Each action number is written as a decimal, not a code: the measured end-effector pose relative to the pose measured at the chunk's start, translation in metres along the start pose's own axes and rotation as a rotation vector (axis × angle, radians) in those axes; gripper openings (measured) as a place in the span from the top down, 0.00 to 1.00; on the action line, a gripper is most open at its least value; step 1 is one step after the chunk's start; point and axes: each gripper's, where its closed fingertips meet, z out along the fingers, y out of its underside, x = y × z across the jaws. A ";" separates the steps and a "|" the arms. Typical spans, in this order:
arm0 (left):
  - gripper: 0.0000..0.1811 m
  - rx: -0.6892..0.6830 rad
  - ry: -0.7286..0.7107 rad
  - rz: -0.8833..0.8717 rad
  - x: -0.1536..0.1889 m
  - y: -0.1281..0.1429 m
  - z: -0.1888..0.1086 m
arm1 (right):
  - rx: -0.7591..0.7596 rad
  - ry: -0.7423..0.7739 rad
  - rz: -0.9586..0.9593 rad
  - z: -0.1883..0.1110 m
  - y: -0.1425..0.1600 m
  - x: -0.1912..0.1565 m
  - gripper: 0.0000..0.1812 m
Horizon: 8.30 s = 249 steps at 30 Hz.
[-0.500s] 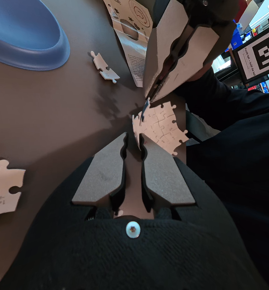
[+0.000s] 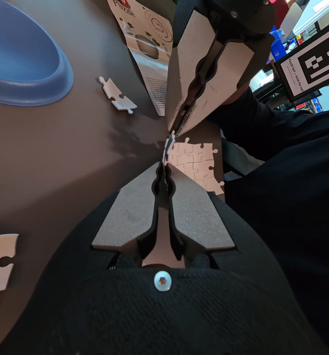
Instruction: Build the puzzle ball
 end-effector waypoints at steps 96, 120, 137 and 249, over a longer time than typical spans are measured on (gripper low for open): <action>0.95 0.196 0.093 -0.166 0.000 -0.018 -0.016 | 0.047 0.380 -0.347 -0.004 -0.010 0.005 1.00; 0.94 0.242 0.095 -0.174 0.000 -0.024 -0.018 | 0.069 0.538 -0.396 -0.007 -0.012 0.003 1.00; 0.96 0.266 0.102 -0.180 0.000 -0.028 -0.018 | 0.112 0.514 -0.360 -0.008 -0.017 0.005 1.00; 0.98 0.371 0.177 -0.169 0.013 -0.033 -0.033 | 0.255 0.357 -0.375 -0.006 -0.043 -0.013 1.00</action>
